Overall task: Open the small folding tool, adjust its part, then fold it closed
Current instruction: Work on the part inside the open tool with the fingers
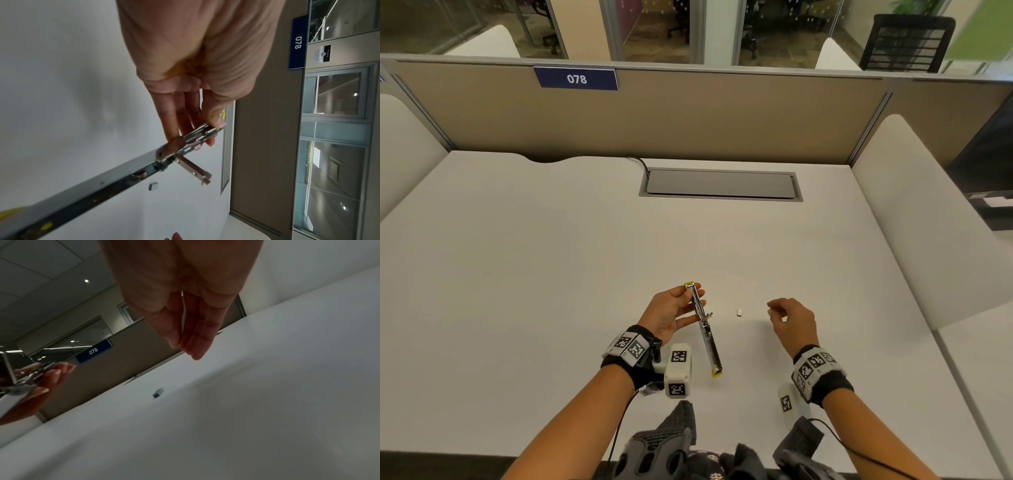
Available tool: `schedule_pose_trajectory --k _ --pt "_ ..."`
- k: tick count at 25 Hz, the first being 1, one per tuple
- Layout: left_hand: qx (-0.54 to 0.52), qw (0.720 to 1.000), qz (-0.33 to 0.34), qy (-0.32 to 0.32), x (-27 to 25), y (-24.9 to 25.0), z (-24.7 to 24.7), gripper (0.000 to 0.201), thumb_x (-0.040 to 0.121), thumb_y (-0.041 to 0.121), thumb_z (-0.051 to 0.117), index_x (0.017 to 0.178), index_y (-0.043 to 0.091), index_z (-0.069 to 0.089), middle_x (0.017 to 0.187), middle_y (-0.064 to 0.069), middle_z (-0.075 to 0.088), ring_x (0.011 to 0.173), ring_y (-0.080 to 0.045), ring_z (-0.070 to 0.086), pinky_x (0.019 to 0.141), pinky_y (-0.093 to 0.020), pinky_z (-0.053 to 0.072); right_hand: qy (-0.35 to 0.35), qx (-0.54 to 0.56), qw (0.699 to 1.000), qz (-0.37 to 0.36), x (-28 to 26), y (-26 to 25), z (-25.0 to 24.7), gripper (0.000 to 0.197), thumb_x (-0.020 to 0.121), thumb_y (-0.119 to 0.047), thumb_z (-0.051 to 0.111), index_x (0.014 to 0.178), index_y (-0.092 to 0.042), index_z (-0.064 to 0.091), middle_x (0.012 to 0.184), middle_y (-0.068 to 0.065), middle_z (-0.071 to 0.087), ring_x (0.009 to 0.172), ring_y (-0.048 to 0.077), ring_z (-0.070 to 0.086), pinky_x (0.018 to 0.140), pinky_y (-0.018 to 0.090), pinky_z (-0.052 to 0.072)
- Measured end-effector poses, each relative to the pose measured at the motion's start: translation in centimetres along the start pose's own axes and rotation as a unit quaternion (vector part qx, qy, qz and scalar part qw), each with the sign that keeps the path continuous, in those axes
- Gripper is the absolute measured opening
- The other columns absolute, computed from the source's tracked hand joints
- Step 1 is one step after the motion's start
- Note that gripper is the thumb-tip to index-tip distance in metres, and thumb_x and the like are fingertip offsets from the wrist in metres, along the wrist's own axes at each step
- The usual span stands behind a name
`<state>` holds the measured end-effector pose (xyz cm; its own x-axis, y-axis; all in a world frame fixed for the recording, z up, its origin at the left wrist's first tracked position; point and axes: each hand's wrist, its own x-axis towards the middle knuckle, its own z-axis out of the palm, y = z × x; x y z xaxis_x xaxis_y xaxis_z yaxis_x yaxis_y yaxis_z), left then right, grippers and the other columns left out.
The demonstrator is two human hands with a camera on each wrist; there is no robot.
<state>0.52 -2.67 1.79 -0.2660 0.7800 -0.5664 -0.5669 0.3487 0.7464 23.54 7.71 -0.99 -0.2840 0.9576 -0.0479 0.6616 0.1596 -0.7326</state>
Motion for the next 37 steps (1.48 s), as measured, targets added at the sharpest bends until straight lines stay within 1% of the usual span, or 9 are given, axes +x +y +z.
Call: schedule_pose_trajectory --k 5,11,17,22,26,28,31,35,37 --pt "-0.010 1.000 -0.005 0.007 0.3 -0.3 -0.1 0.024 0.097 0.012 0.048 0.115 0.009 0.064 0.108 -0.005 0.069 0.101 -0.023 0.066 0.085 -0.039 0.056 -0.063 -0.049 0.997 0.018 1.1 -0.8 1.5 0.015 0.087 -0.011 0.059 0.096 -0.008 0.070 0.100 0.011 0.070 0.091 0.026 0.063 0.084 0.033 0.050" --pt "-0.017 1.000 -0.009 0.009 0.6 -0.3 -0.1 0.023 0.097 0.011 0.047 0.113 0.009 0.065 0.107 -0.005 0.069 0.099 -0.022 0.066 0.084 -0.039 0.056 -0.115 -0.101 0.987 0.038 2.1 -2.3 3.4 0.016 0.086 -0.013 0.057 0.089 -0.008 0.071 0.094 0.013 0.073 0.085 0.030 0.065 0.078 0.033 0.053" --pt "-0.033 0.999 -0.002 0.020 0.6 -0.1 -0.4 0.023 0.097 0.010 0.047 0.114 0.008 0.064 0.106 -0.006 0.069 0.100 -0.023 0.066 0.081 -0.038 0.057 -0.137 -0.212 0.966 0.053 2.4 -4.0 4.6 0.032 0.083 -0.034 0.064 0.084 -0.003 0.065 0.084 0.013 0.068 0.078 0.032 0.064 0.065 0.032 0.050" --pt "-0.059 0.998 0.000 0.035 0.6 -0.3 -0.6 0.026 0.097 0.009 0.047 0.119 0.004 0.061 0.107 -0.007 0.069 0.100 -0.024 0.065 0.081 -0.038 0.057 -0.166 -0.275 0.947 -0.009 2.3 -4.4 5.8 0.018 0.089 -0.018 0.055 0.092 -0.001 0.063 0.097 0.018 0.068 0.089 0.036 0.064 0.072 0.035 0.050" --pt "-0.083 0.996 0.006 0.045 0.5 -0.5 -0.3 0.026 0.098 0.009 0.046 0.119 0.004 0.060 0.109 -0.010 0.068 0.101 -0.025 0.064 0.082 -0.039 0.056 -0.186 -0.308 0.931 -0.062 1.4 -4.1 5.8 0.019 0.091 -0.018 0.052 0.092 -0.002 0.062 0.101 0.016 0.065 0.092 0.034 0.061 0.071 0.031 0.042" --pt "-0.085 0.995 0.008 0.048 0.5 -0.4 -0.3 0.025 0.097 0.009 0.047 0.118 0.004 0.060 0.110 -0.010 0.067 0.101 -0.025 0.065 0.079 -0.038 0.058 -0.187 -0.290 0.937 -0.060 1.1 -3.8 5.4 0.016 0.088 -0.020 0.055 0.083 -0.006 0.059 0.096 0.015 0.062 0.089 0.033 0.060 0.070 0.032 0.040" --pt "-0.090 0.994 0.009 0.054 0.3 -0.6 -0.4 0.026 0.097 0.009 0.048 0.119 0.004 0.060 0.110 -0.010 0.067 0.103 -0.026 0.064 0.082 -0.039 0.056 -0.185 -0.267 0.945 -0.044 1.0 -3.2 4.9 0.021 0.085 -0.022 0.059 0.072 -0.013 0.045 0.083 0.008 0.050 0.080 0.031 0.056 0.066 0.028 0.034" --pt "-0.099 0.993 0.007 0.058 -0.2 -0.7 -0.5 0.025 0.097 0.009 0.047 0.118 0.004 0.060 0.109 -0.010 0.067 0.103 -0.027 0.063 0.085 -0.041 0.055 -0.172 -0.263 0.948 -0.040 0.9 -3.0 4.9 0.023 0.084 -0.023 0.059 0.069 -0.012 0.045 0.080 0.008 0.051 0.071 0.027 0.049 0.064 0.029 0.036" --pt "-0.100 0.993 0.006 0.060 -0.5 -0.9 -0.6 0.023 0.097 0.009 0.047 0.116 0.005 0.061 0.108 -0.010 0.067 0.102 -0.027 0.063 0.082 -0.039 0.056 -0.165 -0.275 0.946 -0.050 0.8 -3.0 5.1 0.019 0.087 -0.021 0.056 0.074 -0.008 0.055 0.088 0.013 0.060 0.080 0.030 0.058 0.069 0.032 0.043"
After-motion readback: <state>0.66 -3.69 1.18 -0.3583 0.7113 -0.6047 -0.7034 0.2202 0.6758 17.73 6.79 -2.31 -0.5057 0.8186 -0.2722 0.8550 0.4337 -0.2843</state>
